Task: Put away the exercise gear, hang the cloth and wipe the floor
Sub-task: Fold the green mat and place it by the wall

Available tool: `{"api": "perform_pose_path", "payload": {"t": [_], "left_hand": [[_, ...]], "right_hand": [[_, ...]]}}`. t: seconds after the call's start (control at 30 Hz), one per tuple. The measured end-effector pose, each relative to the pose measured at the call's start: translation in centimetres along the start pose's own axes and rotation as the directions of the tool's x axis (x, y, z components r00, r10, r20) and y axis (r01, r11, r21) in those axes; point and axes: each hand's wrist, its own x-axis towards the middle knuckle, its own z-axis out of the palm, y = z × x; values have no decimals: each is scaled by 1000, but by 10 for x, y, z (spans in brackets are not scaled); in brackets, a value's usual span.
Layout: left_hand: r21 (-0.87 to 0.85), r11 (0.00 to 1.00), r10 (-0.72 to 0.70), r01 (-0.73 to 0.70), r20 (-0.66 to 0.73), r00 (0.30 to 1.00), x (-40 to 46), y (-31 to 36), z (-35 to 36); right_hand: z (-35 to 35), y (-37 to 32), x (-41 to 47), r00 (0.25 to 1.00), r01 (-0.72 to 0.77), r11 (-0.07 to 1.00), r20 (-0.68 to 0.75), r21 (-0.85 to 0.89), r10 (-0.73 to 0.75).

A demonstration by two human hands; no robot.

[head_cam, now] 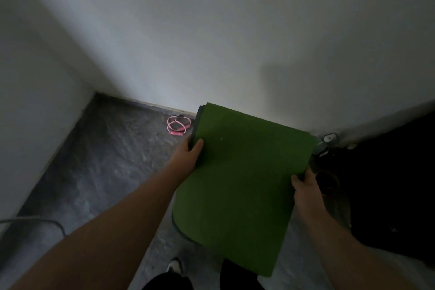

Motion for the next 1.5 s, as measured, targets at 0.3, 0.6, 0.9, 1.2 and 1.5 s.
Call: {"api": "perform_pose_path", "payload": {"t": [0.3,0.6,0.9,1.2,1.5], "left_hand": [[270,962,-37,41,-21,999,215,-160,95],[430,903,17,-14,-3,1000,398,-307,164],[489,871,80,-52,-37,996,524,-358,196],[538,843,65,-11,-81,995,554,-372,207],[743,648,343,-169,-86,936,541,-385,217]], "right_hand": [[63,156,224,996,42,941,-65,-337,-68],[127,309,404,979,130,913,-96,-387,-180],[176,364,519,978,74,934,-160,-348,-137],[187,380,549,973,-35,912,-223,-409,-63],[199,387,536,897,154,650,-171,-744,-409]]}}
